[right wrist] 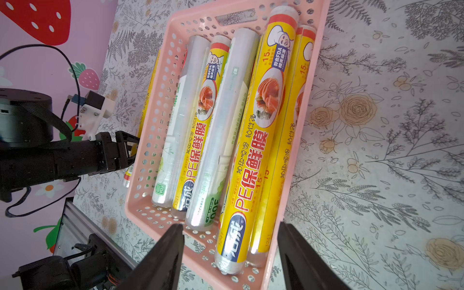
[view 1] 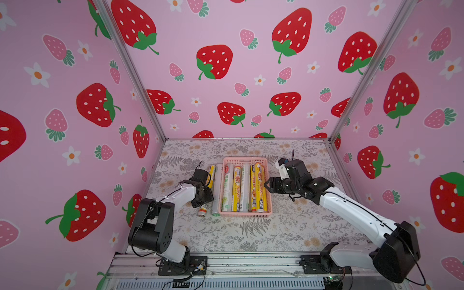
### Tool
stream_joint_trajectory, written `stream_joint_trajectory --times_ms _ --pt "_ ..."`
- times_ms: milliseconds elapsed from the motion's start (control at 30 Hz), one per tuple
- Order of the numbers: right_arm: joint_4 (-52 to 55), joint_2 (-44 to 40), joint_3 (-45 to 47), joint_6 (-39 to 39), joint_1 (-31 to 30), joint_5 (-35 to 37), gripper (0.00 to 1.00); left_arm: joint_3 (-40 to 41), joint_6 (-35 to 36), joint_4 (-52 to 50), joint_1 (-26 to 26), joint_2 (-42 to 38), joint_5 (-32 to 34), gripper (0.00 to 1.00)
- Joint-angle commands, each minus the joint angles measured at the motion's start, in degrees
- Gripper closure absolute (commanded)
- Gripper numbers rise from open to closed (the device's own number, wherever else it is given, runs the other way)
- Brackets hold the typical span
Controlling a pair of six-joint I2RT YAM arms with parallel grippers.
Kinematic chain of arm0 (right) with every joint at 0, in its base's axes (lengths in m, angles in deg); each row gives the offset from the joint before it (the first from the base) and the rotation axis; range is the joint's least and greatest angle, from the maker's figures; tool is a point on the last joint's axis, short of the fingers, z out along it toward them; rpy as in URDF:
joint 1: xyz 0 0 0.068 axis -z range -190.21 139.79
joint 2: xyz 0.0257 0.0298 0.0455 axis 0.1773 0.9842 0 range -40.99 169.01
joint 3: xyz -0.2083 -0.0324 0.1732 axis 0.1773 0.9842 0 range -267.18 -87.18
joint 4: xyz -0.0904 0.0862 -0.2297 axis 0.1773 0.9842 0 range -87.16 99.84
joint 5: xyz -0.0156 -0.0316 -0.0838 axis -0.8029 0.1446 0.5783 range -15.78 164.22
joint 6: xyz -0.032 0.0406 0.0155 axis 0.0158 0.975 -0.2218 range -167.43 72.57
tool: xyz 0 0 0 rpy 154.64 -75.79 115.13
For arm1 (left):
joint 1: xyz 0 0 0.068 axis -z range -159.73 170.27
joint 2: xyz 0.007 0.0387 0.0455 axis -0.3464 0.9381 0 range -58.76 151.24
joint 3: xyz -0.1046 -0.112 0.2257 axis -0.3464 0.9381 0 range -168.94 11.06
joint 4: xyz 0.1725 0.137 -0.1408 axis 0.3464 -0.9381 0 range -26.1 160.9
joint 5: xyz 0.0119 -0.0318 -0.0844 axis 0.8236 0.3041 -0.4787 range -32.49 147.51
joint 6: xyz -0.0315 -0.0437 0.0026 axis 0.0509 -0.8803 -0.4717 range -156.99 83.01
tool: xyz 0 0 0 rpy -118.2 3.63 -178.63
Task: Put the plastic wrap into the basket
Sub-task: Pick up the plastic wrap from the center of the board.
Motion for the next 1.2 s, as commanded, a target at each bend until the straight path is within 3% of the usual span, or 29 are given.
stream_joint_trajectory --times_ms 0,367,700,933,1167 --pt "0.82 -0.84 -0.08 0.29 -0.27 0.31 0.36 -0.14 1.24 -1.58 -0.77 1.22 2.21 0.37" --pt "0.78 -0.88 -0.17 0.4 -0.25 0.77 0.36 0.93 0.81 -2.76 -0.85 0.33 3.9 0.55" --pt "0.65 -2.45 -0.17 0.57 -0.26 0.79 0.36 -0.33 1.25 -7.76 -0.96 -7.68 5.81 0.57" --pt "0.43 -2.9 -0.91 0.9 -0.27 0.36 0.36 0.32 0.81 -9.64 -0.77 -16.52 4.67 0.57" --pt "-0.57 -2.65 -2.29 1.75 -0.26 -1.29 0.36 -4.77 -0.13 -14.31 0.21 -24.35 0.57 0.57"
